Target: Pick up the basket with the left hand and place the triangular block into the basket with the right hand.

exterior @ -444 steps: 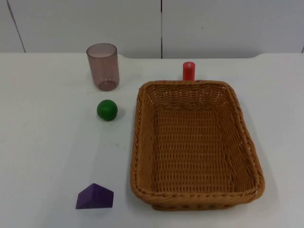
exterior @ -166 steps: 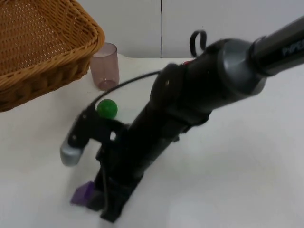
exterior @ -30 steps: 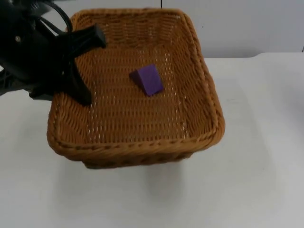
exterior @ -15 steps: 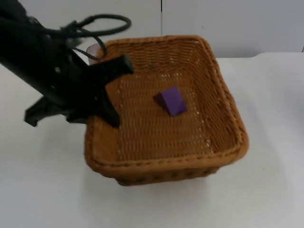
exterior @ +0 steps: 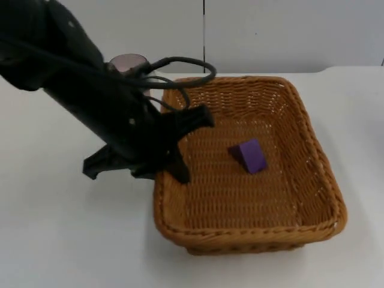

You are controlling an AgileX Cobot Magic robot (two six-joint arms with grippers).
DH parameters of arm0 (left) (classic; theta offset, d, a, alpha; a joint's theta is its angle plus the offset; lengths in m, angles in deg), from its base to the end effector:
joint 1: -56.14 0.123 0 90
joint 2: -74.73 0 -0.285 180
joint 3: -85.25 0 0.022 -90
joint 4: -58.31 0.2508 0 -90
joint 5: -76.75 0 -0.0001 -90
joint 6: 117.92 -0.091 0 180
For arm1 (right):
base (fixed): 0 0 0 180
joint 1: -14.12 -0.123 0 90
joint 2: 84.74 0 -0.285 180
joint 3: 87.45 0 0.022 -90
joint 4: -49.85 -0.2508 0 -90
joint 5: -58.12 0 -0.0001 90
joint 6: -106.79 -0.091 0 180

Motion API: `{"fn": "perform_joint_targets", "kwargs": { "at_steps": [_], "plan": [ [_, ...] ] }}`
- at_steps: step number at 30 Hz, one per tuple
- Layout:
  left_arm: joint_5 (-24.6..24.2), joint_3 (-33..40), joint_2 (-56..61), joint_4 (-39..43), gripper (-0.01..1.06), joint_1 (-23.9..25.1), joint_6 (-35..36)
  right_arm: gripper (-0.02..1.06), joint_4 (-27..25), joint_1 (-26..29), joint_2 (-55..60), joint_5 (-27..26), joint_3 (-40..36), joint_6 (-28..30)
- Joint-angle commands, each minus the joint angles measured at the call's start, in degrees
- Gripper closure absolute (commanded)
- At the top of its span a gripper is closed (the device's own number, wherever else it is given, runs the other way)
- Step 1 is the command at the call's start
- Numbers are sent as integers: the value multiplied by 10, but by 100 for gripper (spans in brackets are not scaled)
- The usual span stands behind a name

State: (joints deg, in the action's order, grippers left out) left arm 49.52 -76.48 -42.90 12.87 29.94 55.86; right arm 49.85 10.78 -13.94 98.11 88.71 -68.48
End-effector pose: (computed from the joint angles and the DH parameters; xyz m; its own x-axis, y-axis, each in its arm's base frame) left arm 0.3079 -0.1846 0.1323 -0.9779 -0.1360 -0.1587 -0.0436 0.8754 -0.4815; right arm 0.2246 0.0131 0.4418 -0.4098 -0.1065 -0.9059 -0.0924 0.9929 -0.0750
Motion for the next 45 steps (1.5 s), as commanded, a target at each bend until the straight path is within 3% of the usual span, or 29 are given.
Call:
{"fn": "perform_joint_targets", "kwargs": {
  "at_steps": [1,24,45],
  "plan": [
    [9,-14,-1,-19,105,-6,-7,-1,0,5,-9,8,-1,7],
    [35,-44,-69,-12,105,-5,-16,-1,3,5,-27,18,-1,11],
    [12,-44,-74,-10,105,-5,-49,-1,11,5,-27,15,-1,11]
  ]
}}
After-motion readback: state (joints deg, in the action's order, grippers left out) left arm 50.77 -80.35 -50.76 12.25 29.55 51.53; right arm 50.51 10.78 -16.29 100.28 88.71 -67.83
